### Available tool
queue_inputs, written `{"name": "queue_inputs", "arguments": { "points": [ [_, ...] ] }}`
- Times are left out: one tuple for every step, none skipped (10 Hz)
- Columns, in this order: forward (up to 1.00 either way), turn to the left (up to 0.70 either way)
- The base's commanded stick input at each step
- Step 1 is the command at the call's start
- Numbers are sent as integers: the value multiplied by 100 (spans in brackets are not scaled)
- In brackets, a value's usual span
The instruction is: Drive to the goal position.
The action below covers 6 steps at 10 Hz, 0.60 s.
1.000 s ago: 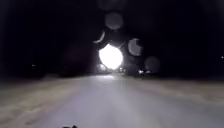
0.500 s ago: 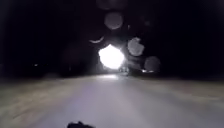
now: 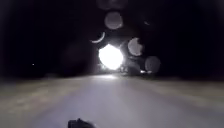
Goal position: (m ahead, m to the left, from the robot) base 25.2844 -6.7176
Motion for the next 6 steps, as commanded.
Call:
{"name": "queue_inputs", "arguments": {
  "points": [
    [100, 25],
    [100, 13],
    [100, 0],
    [100, 0],
    [100, 0],
    [100, 0]
  ]
}}
